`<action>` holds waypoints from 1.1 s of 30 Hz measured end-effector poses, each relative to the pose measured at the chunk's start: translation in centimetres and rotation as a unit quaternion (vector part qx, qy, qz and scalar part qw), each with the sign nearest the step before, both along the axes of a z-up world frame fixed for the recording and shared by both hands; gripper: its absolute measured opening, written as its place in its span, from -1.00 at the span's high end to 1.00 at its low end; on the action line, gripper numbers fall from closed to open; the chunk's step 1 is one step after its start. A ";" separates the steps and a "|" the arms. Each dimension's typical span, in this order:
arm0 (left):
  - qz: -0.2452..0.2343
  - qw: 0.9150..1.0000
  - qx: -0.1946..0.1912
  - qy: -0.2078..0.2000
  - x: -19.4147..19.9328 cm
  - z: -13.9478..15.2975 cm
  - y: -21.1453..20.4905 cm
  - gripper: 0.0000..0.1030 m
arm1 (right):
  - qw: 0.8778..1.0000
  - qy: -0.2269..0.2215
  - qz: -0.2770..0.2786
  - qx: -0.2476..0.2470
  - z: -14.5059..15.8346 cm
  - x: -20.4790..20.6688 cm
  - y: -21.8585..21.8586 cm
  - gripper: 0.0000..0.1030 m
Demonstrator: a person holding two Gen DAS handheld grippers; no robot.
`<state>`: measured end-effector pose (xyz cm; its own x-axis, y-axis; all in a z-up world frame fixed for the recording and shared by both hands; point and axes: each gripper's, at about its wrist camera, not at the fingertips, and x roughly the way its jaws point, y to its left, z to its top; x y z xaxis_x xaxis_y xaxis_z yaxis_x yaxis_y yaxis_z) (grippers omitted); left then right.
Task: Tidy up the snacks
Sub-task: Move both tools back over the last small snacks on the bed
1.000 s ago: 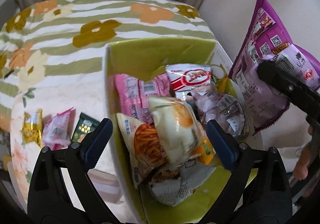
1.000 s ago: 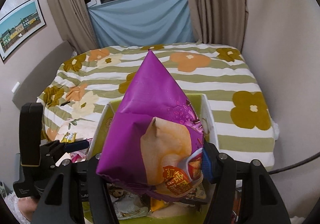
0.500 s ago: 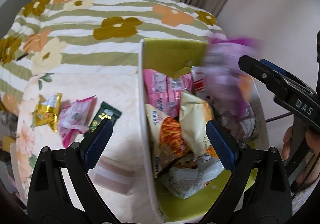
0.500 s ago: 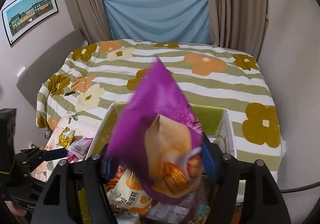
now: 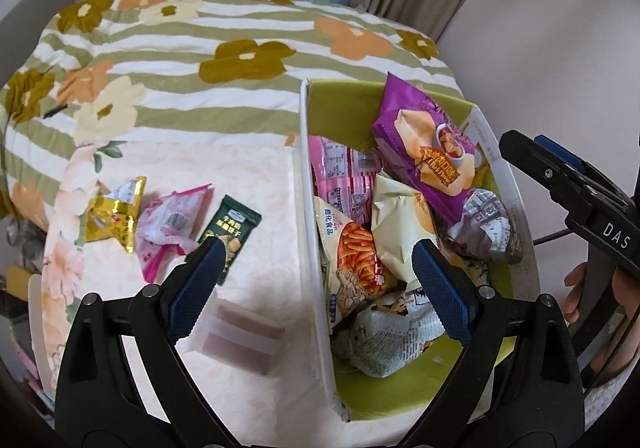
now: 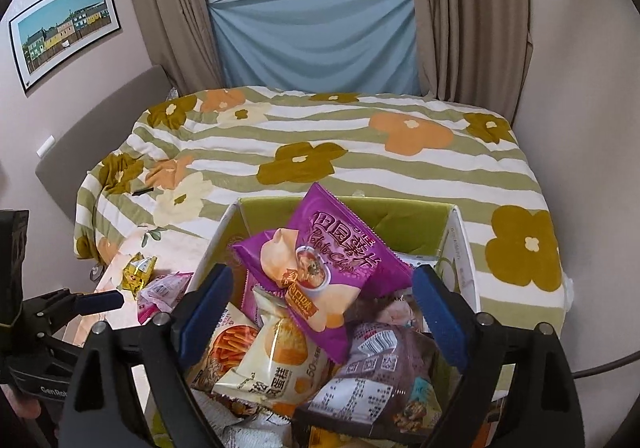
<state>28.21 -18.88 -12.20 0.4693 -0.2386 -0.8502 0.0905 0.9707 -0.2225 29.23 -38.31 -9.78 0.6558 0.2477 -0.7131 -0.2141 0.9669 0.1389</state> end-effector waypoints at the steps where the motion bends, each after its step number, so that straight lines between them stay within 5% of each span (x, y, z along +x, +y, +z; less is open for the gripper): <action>1: 0.001 1.000 0.001 -0.003 -0.2 0.2 0.2 -0.82 | 1.000 -0.003 -0.001 0.001 0.2 -0.2 0.0 -0.73; 14: 0.041 0.997 0.005 -0.061 -4.5 4.5 10.3 -0.82 | 0.999 -0.019 0.021 0.018 3.4 -3.3 4.4 -0.73; 33: -0.005 1.000 -0.017 -0.005 -1.2 0.9 26.5 -0.82 | 0.999 0.006 -0.030 0.021 1.8 -5.3 19.9 -0.73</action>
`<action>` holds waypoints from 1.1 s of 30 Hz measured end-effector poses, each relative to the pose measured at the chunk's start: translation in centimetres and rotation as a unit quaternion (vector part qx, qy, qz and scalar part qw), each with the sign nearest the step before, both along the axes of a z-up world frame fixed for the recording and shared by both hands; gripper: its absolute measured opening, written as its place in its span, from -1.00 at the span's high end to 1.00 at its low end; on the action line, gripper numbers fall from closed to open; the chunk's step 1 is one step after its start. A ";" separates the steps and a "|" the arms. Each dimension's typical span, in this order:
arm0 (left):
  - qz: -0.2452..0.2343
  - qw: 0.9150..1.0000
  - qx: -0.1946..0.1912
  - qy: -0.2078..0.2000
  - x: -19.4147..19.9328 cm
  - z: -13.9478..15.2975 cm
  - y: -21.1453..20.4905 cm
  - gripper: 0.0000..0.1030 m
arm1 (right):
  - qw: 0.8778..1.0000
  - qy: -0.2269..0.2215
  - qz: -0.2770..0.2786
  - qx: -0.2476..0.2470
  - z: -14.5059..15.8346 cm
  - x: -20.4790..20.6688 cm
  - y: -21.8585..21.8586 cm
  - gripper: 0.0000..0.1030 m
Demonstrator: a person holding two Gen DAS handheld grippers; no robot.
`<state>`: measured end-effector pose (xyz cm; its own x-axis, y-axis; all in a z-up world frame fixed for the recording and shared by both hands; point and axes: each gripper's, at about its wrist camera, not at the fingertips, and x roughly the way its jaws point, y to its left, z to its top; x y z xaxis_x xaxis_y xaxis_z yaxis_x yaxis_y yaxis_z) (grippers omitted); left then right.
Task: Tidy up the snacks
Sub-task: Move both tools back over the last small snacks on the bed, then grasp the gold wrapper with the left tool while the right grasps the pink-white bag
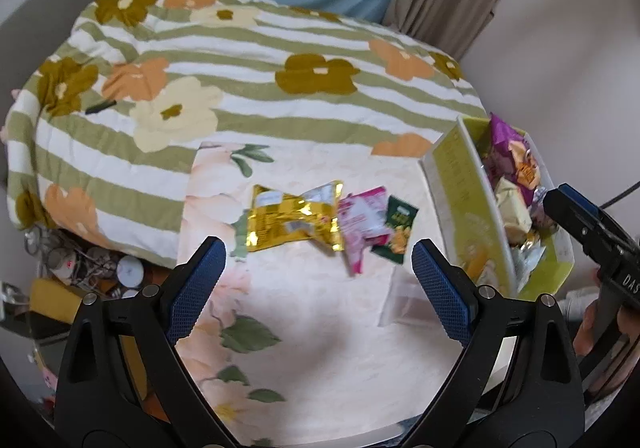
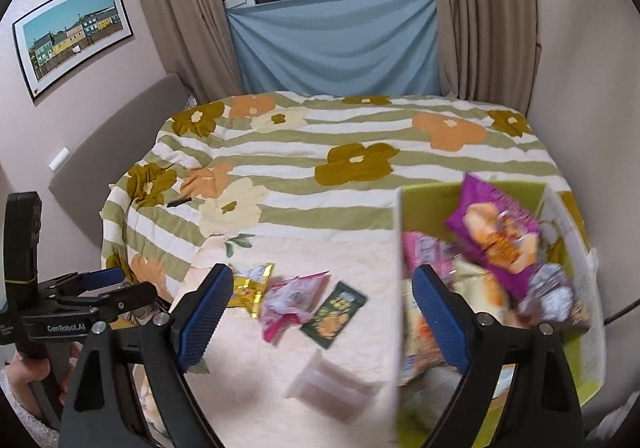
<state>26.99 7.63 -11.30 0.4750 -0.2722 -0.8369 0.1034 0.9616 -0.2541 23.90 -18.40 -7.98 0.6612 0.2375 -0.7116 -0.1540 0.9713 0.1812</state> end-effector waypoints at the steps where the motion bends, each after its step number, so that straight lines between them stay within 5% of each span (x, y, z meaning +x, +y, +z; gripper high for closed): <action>1: -0.005 1.000 -0.002 0.004 0.4 -0.4 0.6 -0.82 | 1.000 0.002 -0.005 -0.003 -0.4 0.0 0.9 -0.73; 12: -0.071 0.996 -0.027 0.055 6.0 -6.9 2.9 -0.82 | 0.997 0.054 -0.054 -0.004 -5.8 1.0 6.2 -0.73; 22: -0.068 0.991 -0.050 0.105 10.3 -13.1 0.3 -0.82 | 0.996 0.084 -0.035 -0.012 -10.5 2.8 7.0 -0.73; 33: -0.065 0.989 -0.009 0.133 12.3 -17.4 -2.8 -0.86 | 0.994 0.113 -0.009 -0.002 -13.9 5.1 6.1 -0.73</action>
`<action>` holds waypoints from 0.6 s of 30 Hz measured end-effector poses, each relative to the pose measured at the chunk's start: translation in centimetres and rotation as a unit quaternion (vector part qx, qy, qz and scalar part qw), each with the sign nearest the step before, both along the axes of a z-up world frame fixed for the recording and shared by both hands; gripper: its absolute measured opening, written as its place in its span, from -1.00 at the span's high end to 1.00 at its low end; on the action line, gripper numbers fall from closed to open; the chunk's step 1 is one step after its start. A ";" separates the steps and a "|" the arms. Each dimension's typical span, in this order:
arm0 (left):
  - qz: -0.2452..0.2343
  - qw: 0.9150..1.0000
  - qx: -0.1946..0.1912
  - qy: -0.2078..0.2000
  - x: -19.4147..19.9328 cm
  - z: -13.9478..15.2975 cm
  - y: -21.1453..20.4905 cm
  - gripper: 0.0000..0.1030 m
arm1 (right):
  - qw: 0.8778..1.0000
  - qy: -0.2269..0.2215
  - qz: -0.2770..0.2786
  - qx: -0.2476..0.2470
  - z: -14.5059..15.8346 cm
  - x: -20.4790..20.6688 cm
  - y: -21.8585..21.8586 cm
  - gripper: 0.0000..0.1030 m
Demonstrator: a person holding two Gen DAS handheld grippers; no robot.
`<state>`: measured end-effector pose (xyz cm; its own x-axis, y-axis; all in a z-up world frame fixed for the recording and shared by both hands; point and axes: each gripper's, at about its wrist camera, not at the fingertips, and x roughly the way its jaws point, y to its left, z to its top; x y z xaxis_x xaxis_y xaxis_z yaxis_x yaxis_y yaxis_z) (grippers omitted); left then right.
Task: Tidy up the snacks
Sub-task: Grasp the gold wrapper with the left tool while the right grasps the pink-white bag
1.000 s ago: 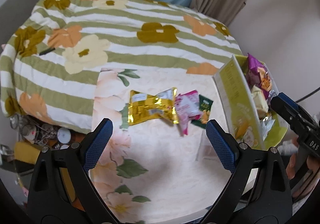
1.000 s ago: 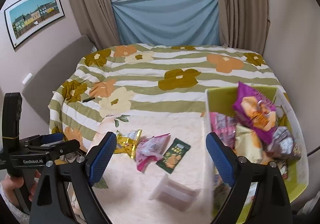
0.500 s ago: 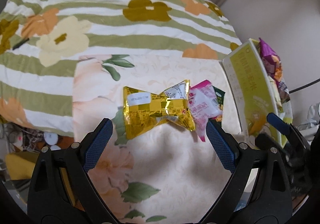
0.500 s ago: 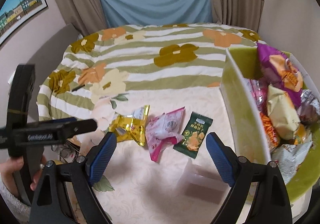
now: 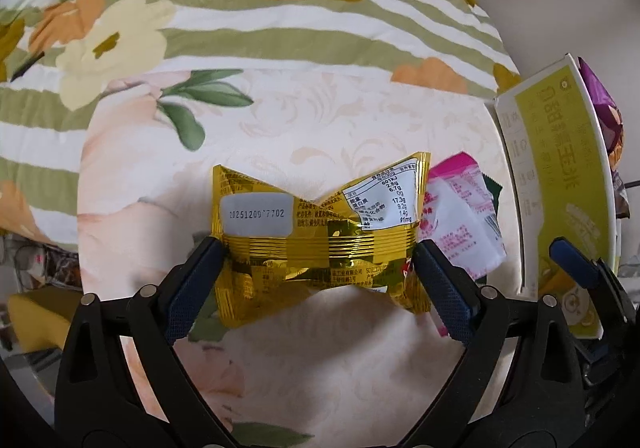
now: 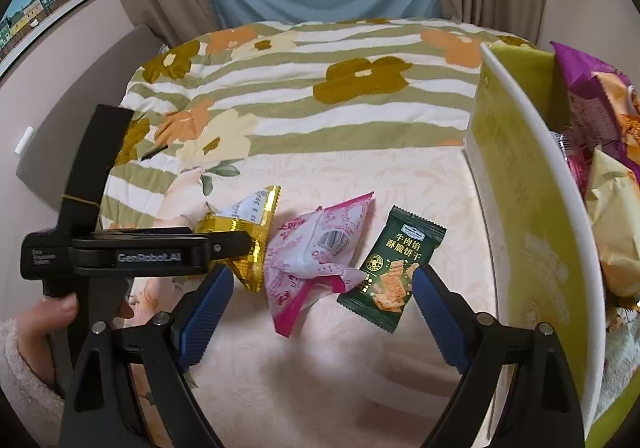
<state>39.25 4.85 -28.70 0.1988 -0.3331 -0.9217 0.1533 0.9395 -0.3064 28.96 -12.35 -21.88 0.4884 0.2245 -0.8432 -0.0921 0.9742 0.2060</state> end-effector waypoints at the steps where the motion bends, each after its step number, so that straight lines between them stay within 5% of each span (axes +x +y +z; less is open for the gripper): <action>1: -0.001 1.000 0.002 -0.003 0.1 0.0 -0.1 -0.86 | 1.000 0.002 0.003 -0.001 -0.2 0.1 -0.1 -0.73; 13: -0.016 0.999 0.038 0.007 1.0 0.9 -0.6 -0.86 | 0.999 0.024 0.033 0.007 -1.4 1.5 -0.7 -0.73; 18: -0.094 0.992 0.076 -0.032 0.7 4.2 -0.8 -0.86 | 0.999 0.025 0.039 0.013 -1.2 2.0 -1.0 -0.73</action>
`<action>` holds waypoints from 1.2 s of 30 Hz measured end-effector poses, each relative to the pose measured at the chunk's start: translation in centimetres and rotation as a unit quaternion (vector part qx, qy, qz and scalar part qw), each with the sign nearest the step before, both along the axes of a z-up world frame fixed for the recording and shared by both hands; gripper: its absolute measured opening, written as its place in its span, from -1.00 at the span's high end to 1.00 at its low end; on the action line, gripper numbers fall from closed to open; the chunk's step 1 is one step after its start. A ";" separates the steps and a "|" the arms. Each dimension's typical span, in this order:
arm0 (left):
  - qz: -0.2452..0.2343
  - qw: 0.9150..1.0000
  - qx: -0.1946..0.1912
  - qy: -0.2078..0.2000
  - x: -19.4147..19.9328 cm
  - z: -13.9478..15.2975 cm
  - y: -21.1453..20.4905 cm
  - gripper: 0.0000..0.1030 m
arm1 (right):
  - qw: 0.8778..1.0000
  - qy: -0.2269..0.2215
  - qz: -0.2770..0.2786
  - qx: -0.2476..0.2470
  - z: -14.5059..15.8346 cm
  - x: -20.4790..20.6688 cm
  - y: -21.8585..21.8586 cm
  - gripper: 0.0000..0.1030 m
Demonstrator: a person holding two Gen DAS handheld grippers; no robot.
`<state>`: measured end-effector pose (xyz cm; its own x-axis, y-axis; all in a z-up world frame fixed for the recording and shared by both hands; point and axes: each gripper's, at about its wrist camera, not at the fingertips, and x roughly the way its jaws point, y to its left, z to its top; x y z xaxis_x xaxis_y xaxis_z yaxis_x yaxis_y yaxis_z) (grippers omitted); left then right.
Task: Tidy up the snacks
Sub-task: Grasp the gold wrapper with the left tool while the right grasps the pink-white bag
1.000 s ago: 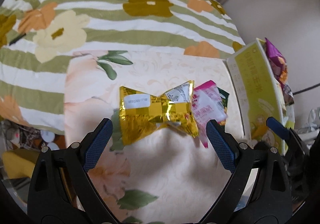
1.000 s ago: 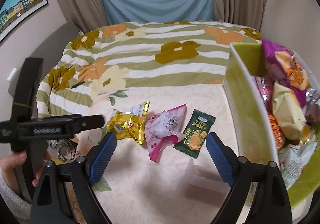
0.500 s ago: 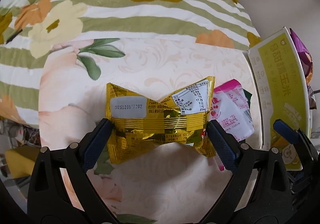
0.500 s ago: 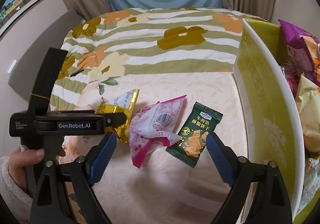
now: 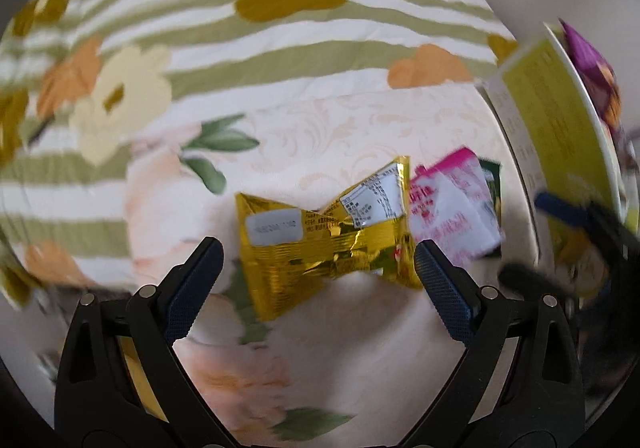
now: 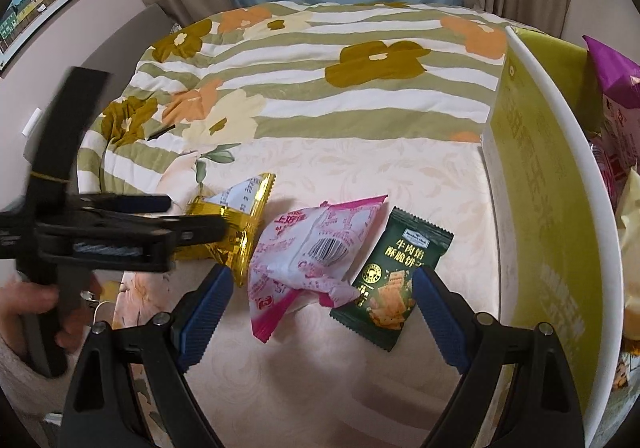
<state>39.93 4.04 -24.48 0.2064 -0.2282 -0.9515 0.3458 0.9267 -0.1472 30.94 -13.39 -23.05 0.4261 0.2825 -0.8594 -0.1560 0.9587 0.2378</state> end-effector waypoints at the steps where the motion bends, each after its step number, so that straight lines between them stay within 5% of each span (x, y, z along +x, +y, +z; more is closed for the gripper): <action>1: -0.019 1.000 0.009 -0.003 0.0 0.4 0.1 -0.86 | 1.000 -0.001 0.001 0.000 0.1 0.1 0.0 -0.73; 7: -0.183 0.980 0.081 -0.012 -0.4 -0.1 -2.0 -0.86 | 1.000 0.004 0.014 -0.002 -0.2 0.7 0.2 -0.73; 12: -0.291 0.948 0.121 -0.036 -0.8 -1.6 -4.5 -0.85 | 1.000 0.019 0.019 -0.008 -1.0 1.1 0.2 -0.73; 14: -0.313 0.941 0.124 -0.038 -0.6 -2.1 -5.2 -0.76 | 0.999 0.025 0.020 -0.011 -1.4 1.2 0.2 -0.73; 17: -0.333 0.933 0.130 -0.026 -0.3 -3.4 -6.0 -0.37 | 0.999 0.032 0.022 -0.011 -1.9 1.5 0.2 -0.73; 24: -0.322 0.939 0.121 0.006 -0.6 -5.3 -5.8 0.00 | 0.999 0.035 0.031 -0.006 -2.4 2.2 0.5 -0.73; 36: -0.166 0.984 0.052 0.042 -0.7 -5.0 -0.2 0.07 | 0.998 0.045 0.052 0.000 -3.5 3.4 2.6 -0.73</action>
